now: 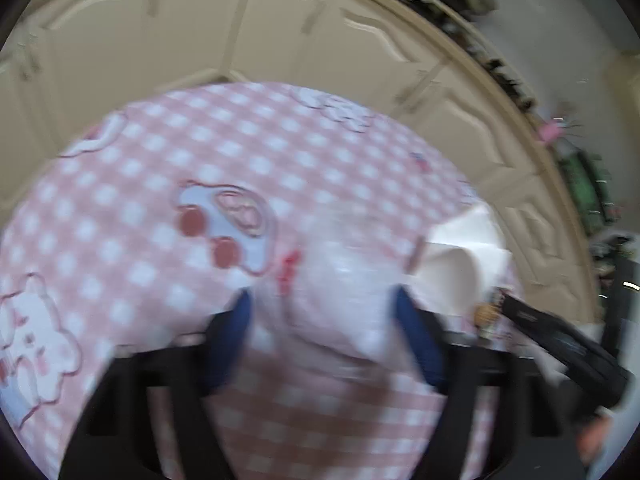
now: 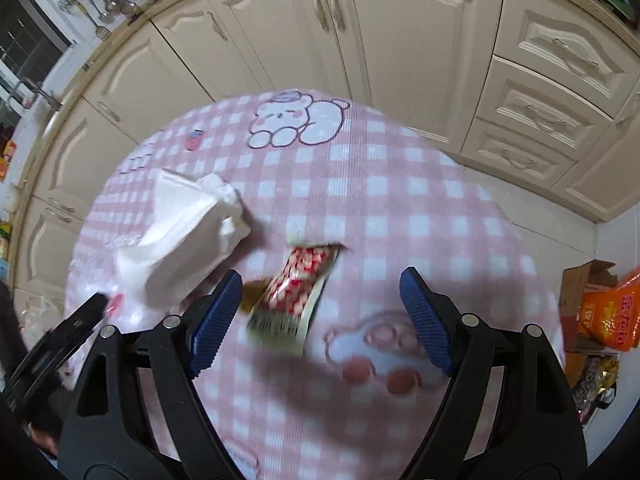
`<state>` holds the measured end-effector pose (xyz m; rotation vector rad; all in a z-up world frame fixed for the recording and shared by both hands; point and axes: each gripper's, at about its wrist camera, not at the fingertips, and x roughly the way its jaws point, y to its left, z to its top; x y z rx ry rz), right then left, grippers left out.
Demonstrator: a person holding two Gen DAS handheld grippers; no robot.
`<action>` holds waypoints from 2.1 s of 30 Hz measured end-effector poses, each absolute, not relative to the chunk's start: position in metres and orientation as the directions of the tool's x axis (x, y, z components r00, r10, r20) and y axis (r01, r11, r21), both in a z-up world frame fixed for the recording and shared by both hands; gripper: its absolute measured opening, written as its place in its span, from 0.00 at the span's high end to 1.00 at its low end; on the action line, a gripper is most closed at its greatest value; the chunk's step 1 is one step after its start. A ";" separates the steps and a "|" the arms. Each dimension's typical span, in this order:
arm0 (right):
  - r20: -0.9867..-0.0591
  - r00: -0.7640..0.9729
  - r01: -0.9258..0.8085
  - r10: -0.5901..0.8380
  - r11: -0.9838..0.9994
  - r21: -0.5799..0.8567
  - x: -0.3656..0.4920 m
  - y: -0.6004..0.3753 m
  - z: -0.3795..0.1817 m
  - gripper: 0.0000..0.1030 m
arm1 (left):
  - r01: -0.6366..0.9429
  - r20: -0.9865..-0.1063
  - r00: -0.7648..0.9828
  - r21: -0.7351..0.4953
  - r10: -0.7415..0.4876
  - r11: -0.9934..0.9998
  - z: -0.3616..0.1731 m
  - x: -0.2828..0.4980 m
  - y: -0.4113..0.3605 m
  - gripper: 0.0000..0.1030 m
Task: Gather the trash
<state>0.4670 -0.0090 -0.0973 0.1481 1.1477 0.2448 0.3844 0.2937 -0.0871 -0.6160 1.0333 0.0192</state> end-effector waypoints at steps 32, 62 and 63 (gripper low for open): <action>-0.821 0.463 -0.034 0.334 0.932 0.360 0.336 -0.145 -0.076 0.75 | -0.106 -0.770 0.613 -0.303 -0.177 0.947 -0.014 0.306 0.189 0.61; -0.862 0.391 0.005 0.322 0.936 0.352 0.327 -0.140 -0.099 0.68 | 0.001 -0.774 0.609 -0.220 -0.175 0.976 -0.007 0.279 0.132 0.61; -0.862 0.400 0.003 0.311 0.940 0.340 0.327 -0.139 -0.098 0.19 | -0.004 -0.775 0.608 -0.222 -0.174 0.975 -0.008 0.280 0.135 0.61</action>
